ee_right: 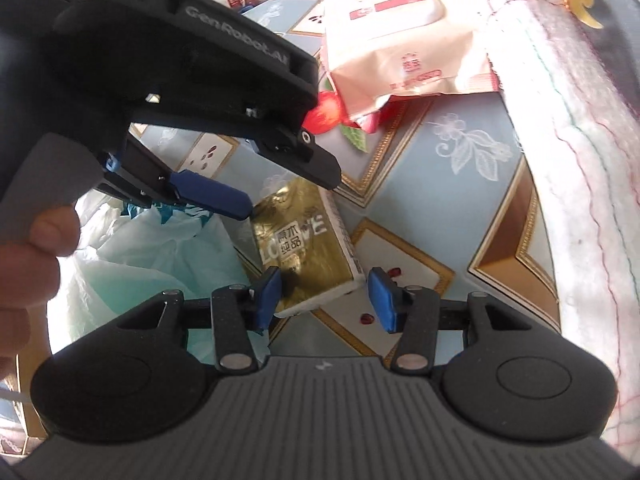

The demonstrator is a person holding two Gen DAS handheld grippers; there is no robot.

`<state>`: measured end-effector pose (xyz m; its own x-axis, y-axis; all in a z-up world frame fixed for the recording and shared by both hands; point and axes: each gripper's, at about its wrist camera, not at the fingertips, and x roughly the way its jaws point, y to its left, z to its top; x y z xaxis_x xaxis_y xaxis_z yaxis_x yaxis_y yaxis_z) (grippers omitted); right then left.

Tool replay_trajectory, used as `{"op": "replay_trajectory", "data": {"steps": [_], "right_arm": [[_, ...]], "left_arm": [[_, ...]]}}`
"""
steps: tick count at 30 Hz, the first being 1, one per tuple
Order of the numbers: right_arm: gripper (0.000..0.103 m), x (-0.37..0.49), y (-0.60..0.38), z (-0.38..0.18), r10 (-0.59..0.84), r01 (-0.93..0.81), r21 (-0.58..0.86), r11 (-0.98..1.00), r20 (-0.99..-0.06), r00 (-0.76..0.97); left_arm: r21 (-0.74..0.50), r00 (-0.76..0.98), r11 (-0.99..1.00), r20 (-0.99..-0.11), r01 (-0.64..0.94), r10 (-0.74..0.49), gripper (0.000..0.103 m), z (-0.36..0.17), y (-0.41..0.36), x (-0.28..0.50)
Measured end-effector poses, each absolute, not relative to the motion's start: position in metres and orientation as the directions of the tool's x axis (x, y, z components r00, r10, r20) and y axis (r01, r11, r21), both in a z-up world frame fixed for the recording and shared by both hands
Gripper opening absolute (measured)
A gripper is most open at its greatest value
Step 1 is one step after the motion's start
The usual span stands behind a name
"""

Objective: Organize soft objects
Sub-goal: 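Grasp the gold tissue pack with both grippers and lift it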

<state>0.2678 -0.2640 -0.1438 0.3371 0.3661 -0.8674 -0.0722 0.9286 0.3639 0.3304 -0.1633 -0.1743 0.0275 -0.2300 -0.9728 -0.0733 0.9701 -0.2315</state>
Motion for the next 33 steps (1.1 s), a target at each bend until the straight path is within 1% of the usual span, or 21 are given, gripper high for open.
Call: {"op": "replay_trajectory", "data": {"steps": [3, 5, 8, 14, 16, 18, 21, 27, 29, 33], "right_arm": [[0.047, 0.268, -0.256, -0.142, 0.351, -0.090, 0.341, 0.936, -0.872, 0.342], [0.047, 0.268, -0.255, -0.142, 0.350, -0.092, 0.340, 0.936, -0.872, 0.342], [0.047, 0.266, -0.257, -0.142, 0.355, -0.084, 0.348, 0.934, -0.870, 0.341], [0.049, 0.265, -0.262, -0.145, 0.356, -0.075, 0.353, 0.933, -0.867, 0.348], [0.049, 0.265, -0.263, -0.144, 0.362, -0.081, 0.357, 0.930, -0.862, 0.356], [0.050, 0.265, -0.263, -0.143, 0.371, -0.094, 0.362, 0.927, -0.854, 0.366], [0.050, 0.270, -0.263, -0.144, 0.379, -0.108, 0.365, 0.925, -0.851, 0.363], [0.055, 0.278, -0.260, -0.149, 0.413, -0.150, 0.385, 0.911, -0.845, 0.339], [0.059, 0.279, -0.260, -0.150, 0.426, -0.161, 0.394, 0.905, -0.841, 0.334], [0.061, 0.282, -0.257, -0.151, 0.419, -0.192, 0.375, 0.907, -0.844, 0.335]], "left_arm": [[-0.193, 0.029, 0.979, -0.981, -0.062, -0.192, 0.066, -0.176, -0.167, 0.330], [-0.181, 0.030, 0.980, -0.983, -0.085, -0.179, 0.066, -0.175, -0.165, 0.329], [-0.159, 0.039, 0.982, -0.987, -0.105, -0.156, 0.071, -0.173, -0.162, 0.330], [-0.131, -0.018, 0.985, -0.991, -0.115, -0.134, 0.072, -0.190, -0.165, 0.328], [-0.132, -0.022, 0.987, -0.991, -0.096, -0.134, 0.069, -0.193, -0.171, 0.328], [-0.132, -0.032, 0.987, -0.990, -0.088, -0.135, 0.062, -0.197, -0.176, 0.329], [-0.130, -0.046, 0.988, -0.990, -0.083, -0.134, 0.060, -0.201, -0.179, 0.329], [-0.140, -0.037, 0.987, -0.989, -0.073, -0.143, 0.059, -0.201, -0.178, 0.333], [-0.147, -0.039, 0.986, -0.988, -0.079, -0.151, 0.059, -0.201, -0.176, 0.335], [-0.169, -0.040, 0.982, -0.984, -0.089, -0.173, 0.058, -0.197, -0.170, 0.334]]}}
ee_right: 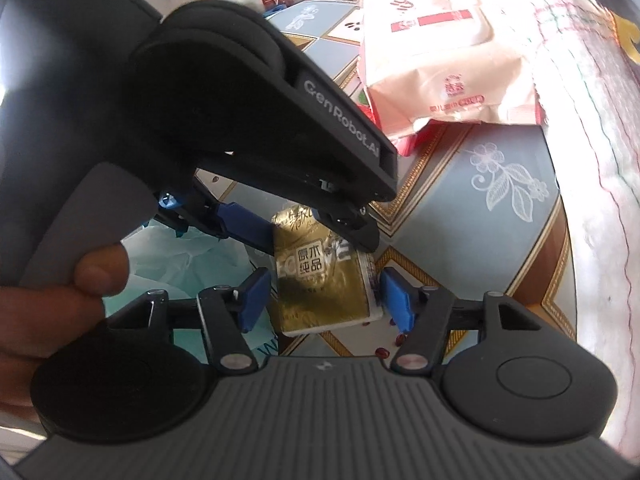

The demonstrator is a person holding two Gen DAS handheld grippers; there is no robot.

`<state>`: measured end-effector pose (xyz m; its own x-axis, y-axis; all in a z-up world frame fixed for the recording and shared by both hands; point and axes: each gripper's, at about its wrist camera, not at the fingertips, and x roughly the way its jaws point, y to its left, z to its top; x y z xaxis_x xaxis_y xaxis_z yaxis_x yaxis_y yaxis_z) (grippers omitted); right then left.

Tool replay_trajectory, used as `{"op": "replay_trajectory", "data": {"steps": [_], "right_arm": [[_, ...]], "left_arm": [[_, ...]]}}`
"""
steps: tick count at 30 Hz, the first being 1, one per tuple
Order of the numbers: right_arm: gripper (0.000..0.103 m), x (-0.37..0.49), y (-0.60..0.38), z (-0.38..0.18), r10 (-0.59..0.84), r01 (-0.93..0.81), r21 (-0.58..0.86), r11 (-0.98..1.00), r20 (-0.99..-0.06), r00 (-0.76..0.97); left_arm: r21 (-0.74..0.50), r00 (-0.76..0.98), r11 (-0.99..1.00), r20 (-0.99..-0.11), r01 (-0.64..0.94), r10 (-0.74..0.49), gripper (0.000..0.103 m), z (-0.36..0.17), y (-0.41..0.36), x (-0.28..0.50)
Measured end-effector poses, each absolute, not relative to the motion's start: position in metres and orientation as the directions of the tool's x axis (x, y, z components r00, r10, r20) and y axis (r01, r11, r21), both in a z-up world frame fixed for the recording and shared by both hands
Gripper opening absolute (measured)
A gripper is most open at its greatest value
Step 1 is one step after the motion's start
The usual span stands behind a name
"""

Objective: Organize soft objects
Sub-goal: 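Grasp the gold tissue pack with both grippers and lift it, then carry the tissue pack into the box beside the towel and open both grippers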

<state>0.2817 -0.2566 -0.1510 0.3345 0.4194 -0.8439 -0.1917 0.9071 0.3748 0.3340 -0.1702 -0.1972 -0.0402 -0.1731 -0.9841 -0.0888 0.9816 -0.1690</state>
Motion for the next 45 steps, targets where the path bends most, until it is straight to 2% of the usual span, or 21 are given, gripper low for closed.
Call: {"op": "replay_trajectory", "data": {"steps": [8, 14, 24, 33, 40, 45], "right_arm": [[0.049, 0.274, -0.258, -0.145, 0.384, -0.167, 0.346, 0.923, -0.850, 0.360], [0.048, 0.255, -0.262, -0.121, 0.338, -0.140, 0.308, 0.941, -0.845, 0.414], [0.047, 0.192, -0.244, -0.037, 0.259, -0.087, 0.250, 0.964, -0.822, 0.507], [0.045, 0.124, -0.154, 0.030, 0.363, -0.125, 0.348, 0.929, -0.796, 0.484], [0.045, 0.099, -0.047, 0.030, 0.498, -0.227, 0.444, 0.867, -0.783, 0.373], [0.045, 0.108, 0.011, 0.013, 0.496, -0.276, 0.422, 0.864, -0.808, 0.319]], "left_arm": [[-0.226, -0.029, 0.969, -0.973, -0.100, -0.230, 0.055, -0.184, -0.164, 0.327], [-0.290, -0.001, 0.955, -0.957, -0.055, -0.291, 0.054, -0.157, -0.169, 0.313], [-0.410, 0.049, 0.909, -0.909, 0.068, -0.414, 0.054, -0.077, -0.152, 0.267], [-0.426, 0.079, 0.904, -0.900, 0.042, -0.428, 0.054, -0.017, -0.044, 0.191], [-0.376, 0.126, 0.917, -0.924, -0.133, -0.361, 0.055, -0.010, 0.083, 0.137], [-0.397, 0.227, 0.876, -0.912, -0.275, -0.342, 0.058, -0.016, 0.160, 0.120]]}}
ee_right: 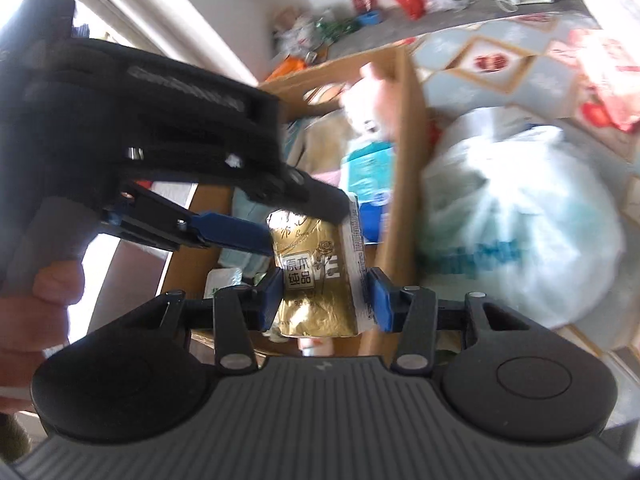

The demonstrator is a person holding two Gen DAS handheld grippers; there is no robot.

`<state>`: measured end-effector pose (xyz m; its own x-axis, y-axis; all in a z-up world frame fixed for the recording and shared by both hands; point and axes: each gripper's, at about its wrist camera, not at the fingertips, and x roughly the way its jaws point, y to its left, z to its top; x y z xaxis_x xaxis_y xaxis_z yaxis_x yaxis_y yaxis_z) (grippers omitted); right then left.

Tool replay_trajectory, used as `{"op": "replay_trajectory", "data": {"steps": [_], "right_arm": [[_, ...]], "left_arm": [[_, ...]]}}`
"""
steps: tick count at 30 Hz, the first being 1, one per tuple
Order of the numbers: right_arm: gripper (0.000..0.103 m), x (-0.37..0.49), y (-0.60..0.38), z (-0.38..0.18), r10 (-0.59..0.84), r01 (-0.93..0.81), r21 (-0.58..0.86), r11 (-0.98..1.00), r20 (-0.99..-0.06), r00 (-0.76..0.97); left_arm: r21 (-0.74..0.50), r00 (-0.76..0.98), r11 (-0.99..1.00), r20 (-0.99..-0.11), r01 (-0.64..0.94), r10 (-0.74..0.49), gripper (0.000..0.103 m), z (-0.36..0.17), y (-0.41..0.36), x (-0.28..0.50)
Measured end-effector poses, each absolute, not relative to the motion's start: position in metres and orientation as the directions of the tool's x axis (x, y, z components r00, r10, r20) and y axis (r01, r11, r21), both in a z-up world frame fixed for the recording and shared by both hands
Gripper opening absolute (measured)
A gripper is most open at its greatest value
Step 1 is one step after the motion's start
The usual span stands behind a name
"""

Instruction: Organize soft objects

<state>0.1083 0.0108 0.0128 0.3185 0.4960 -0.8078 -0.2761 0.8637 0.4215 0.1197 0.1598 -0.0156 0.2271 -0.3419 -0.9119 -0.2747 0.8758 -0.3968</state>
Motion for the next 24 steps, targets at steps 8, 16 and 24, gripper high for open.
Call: {"op": "replay_trajectory", "data": {"steps": [8, 16, 24], "right_arm": [[0.050, 0.123, 0.065, -0.024, 0.348, -0.275, 0.278, 0.920, -0.902, 0.254], [0.053, 0.124, 0.076, -0.045, 0.286, -0.312, 0.204, 0.928, -0.926, 0.245], [0.060, 0.120, 0.056, -0.025, 0.354, -0.269, 0.271, 0.924, -0.872, 0.339]], "left_arm": [[-0.331, 0.324, 0.868, -0.922, -0.369, -0.214, 0.063, -0.019, 0.236, 0.117], [-0.302, 0.303, 0.869, -0.934, -0.393, -0.188, 0.065, -0.038, 0.262, 0.108], [-0.297, 0.369, 0.890, -0.915, -0.347, -0.162, 0.080, -0.033, 0.264, 0.103]]}}
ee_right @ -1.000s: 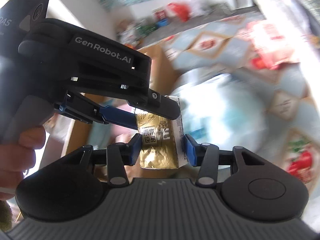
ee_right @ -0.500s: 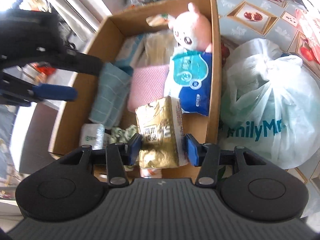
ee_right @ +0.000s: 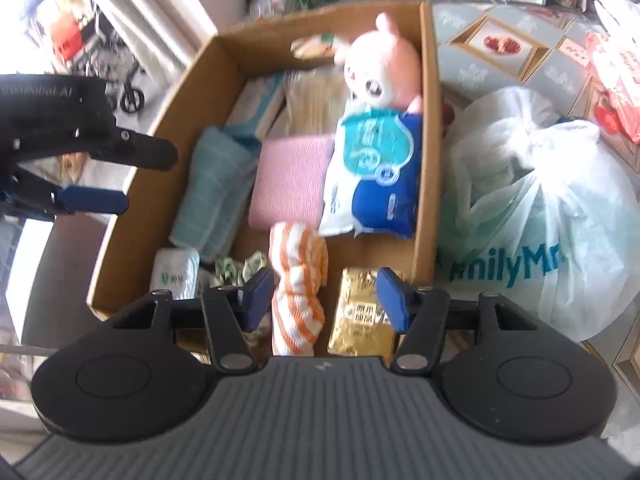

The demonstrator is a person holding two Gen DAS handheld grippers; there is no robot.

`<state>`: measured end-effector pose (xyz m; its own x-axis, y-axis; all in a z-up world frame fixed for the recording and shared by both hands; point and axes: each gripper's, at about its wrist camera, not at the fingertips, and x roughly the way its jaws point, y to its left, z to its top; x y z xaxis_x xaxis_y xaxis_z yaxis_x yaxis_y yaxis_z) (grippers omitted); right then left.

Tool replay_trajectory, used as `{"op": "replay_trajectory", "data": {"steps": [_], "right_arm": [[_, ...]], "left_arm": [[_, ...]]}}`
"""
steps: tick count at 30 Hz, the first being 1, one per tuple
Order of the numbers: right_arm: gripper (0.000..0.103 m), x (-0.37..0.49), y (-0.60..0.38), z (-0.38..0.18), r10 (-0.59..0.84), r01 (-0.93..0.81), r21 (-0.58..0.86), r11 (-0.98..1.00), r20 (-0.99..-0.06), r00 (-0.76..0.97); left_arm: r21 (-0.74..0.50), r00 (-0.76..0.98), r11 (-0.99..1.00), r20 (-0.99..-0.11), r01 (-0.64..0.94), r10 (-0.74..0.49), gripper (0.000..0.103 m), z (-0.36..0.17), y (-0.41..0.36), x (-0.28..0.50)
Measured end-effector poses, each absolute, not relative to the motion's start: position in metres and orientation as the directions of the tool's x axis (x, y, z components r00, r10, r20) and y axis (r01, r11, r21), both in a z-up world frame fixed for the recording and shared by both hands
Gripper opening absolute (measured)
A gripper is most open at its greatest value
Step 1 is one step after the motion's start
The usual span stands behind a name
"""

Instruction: Organize soft objects

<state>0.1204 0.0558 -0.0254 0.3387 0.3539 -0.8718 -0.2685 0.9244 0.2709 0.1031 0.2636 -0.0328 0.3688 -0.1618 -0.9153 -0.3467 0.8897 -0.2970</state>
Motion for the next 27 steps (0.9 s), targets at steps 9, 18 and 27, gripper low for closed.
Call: {"op": "replay_trajectory", "data": {"steps": [9, 18, 27], "right_arm": [[0.080, 0.115, 0.019, 0.001, 0.397, -0.219, 0.331, 0.918, -0.783, 0.479], [0.091, 0.102, -0.012, 0.015, 0.328, -0.153, 0.294, 0.944, -0.768, 0.551], [0.100, 0.079, -0.033, 0.018, 0.273, -0.118, 0.252, 0.961, -0.773, 0.573]], "left_arm": [[-0.095, 0.512, 0.971, -0.859, -0.220, 0.032, 0.099, 0.011, 0.238, 0.107], [-0.009, 0.524, 0.983, -0.847, -0.185, 0.091, 0.101, 0.014, 0.210, 0.111], [0.093, 0.603, 0.984, -0.781, -0.151, 0.166, 0.101, 0.015, 0.175, 0.097]]}}
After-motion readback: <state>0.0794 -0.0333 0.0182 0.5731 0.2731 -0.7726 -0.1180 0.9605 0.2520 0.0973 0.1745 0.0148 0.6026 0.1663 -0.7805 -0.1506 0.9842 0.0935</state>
